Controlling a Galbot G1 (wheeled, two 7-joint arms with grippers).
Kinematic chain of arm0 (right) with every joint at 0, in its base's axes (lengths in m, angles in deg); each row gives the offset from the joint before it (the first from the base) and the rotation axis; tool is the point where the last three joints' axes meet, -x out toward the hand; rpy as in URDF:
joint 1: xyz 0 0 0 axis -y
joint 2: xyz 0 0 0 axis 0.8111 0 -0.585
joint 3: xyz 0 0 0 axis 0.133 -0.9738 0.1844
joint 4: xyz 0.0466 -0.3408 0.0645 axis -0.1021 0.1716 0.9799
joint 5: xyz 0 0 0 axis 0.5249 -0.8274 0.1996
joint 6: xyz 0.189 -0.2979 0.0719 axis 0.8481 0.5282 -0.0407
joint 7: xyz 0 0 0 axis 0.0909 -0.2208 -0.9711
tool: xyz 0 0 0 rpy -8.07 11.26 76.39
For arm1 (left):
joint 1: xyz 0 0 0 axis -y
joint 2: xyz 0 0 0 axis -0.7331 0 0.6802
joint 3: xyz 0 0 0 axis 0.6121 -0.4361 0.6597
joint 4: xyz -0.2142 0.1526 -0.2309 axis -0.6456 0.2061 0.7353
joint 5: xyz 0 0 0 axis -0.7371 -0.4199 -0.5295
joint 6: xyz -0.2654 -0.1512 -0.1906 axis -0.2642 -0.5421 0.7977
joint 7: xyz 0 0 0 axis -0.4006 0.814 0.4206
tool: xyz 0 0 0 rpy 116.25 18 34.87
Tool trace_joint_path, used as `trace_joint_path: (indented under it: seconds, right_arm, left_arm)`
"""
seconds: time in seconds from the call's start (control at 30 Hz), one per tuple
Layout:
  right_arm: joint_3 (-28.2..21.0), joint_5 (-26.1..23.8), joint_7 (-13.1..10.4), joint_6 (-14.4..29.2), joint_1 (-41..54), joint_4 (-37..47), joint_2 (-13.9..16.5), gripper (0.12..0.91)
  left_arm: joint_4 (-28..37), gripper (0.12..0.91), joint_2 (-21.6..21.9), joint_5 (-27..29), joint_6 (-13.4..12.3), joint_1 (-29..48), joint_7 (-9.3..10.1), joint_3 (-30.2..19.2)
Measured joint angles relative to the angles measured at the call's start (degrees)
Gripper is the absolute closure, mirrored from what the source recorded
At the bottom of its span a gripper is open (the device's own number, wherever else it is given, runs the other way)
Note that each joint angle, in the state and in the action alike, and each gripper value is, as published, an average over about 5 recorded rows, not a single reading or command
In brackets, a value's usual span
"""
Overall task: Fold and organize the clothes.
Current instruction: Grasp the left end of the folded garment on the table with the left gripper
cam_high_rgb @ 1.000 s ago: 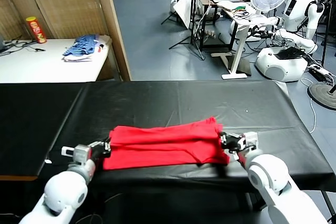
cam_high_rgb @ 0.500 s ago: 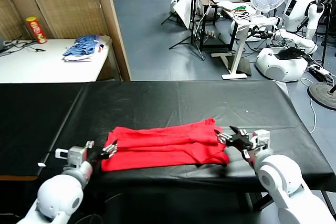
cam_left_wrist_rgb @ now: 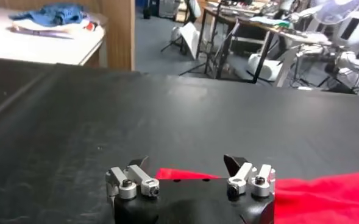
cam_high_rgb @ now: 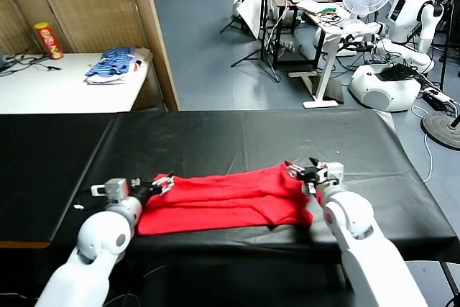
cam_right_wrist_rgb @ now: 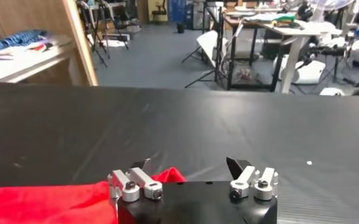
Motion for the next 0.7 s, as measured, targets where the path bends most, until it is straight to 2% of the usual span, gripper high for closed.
trace_joint_path:
  seconds: [0.1, 0.23, 0.37, 0.47, 0.57, 0.7]
  right_arm:
    - [-0.34, -0.64, 0.09, 0.51, 0.29, 1.55, -1.07, 0.35]
    - [-0.56, -1.62, -0.56, 1.64, 0.17, 2.88, -2.24, 0.486]
    - [-0.91, -3.03, -2.52, 3.87, -0.48, 3.36, -3.25, 0.708]
    - [-0.99, -3.76, -4.06, 5.31, -1.03, 3.41, -3.89, 0.847]
    - [-0.9, -4.17, -4.97, 6.06, -1.52, 3.38, -4.34, 0.895]
    - [-0.67, -4.63, -5.23, 6.51, -2.28, 2.99, -4.52, 0.891]
  left_arm:
    - [2.08, 0.312, -0.02, 0.4, -0.61, 0.34, -0.65, -0.01]
    - [3.6, 0.522, -0.01, 2.18, -1.55, 0.3, -1.38, 0.01]
    - [3.74, 0.757, -0.33, 5.17, -3.41, -0.44, -1.44, -0.06]
    - [3.85, 0.88, -0.72, 9.32, -6.03, -0.99, -1.44, -0.3]
    - [4.05, 0.905, -0.98, 13.54, -7.86, -1.23, -1.65, -0.57]
    - [4.39, 0.905, -1.31, 15.89, -8.37, -1.3, -1.8, -0.64]
